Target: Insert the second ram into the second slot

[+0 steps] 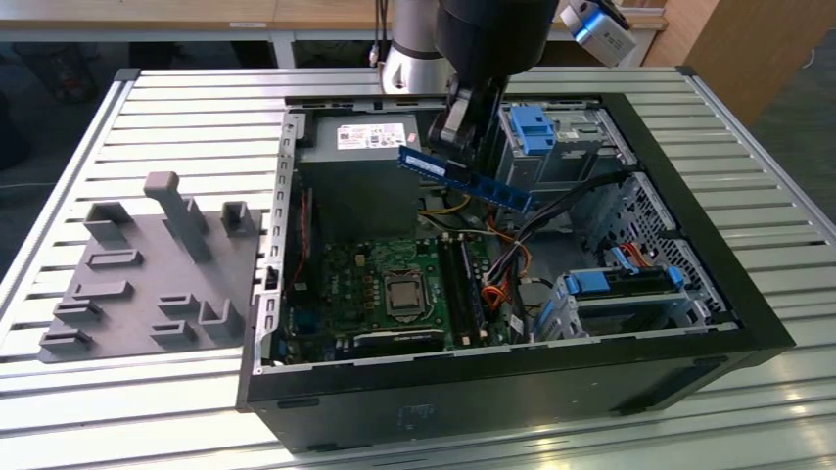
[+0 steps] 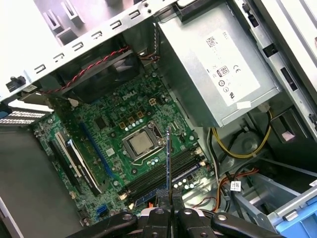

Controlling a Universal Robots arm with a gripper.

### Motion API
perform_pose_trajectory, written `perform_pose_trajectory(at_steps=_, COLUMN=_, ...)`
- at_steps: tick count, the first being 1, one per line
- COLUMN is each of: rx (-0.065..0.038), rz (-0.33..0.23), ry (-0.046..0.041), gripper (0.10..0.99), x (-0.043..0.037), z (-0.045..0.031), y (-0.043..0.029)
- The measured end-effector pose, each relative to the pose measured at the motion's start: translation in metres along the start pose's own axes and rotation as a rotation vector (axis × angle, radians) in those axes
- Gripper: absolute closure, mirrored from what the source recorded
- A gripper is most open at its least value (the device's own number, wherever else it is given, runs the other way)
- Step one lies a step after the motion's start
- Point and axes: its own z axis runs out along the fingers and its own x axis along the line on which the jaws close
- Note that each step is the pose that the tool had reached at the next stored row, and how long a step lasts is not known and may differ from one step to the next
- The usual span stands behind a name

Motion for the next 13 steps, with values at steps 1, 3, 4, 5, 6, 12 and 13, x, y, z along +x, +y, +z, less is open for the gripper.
perform_pose_trajectory(at_steps=1, rx=0.0, rz=0.004, ry=-0.0002, gripper=0.953, x=0.0, z=0.0, y=0.0)
perform_pose_trajectory(at_steps=3, rx=0.0, rz=0.009, ry=-0.0004, gripper=0.953, x=0.0, z=0.0, y=0.0)
perform_pose_trajectory(at_steps=4, rx=0.0, rz=0.012, ry=-0.0005, gripper=0.953, x=0.0, z=0.0, y=0.0)
perform_pose_trajectory(at_steps=5, rx=0.0, rz=0.014, ry=-0.0006, gripper=0.953, x=0.0, z=0.0, y=0.0)
perform_pose_trajectory(at_steps=6, rx=0.0, rz=0.017, ry=-0.0006, gripper=0.953, x=0.0, z=0.0, y=0.0)
perform_pose_trajectory(at_steps=12, rx=0.0, rz=0.03, ry=-0.0012, gripper=0.953, x=0.0, z=0.0, y=0.0)
perform_pose_trajectory(at_steps=13, rx=0.001, rz=0.032, ry=-0.0013, gripper=0.953, x=0.0, z=0.0, y=0.0)
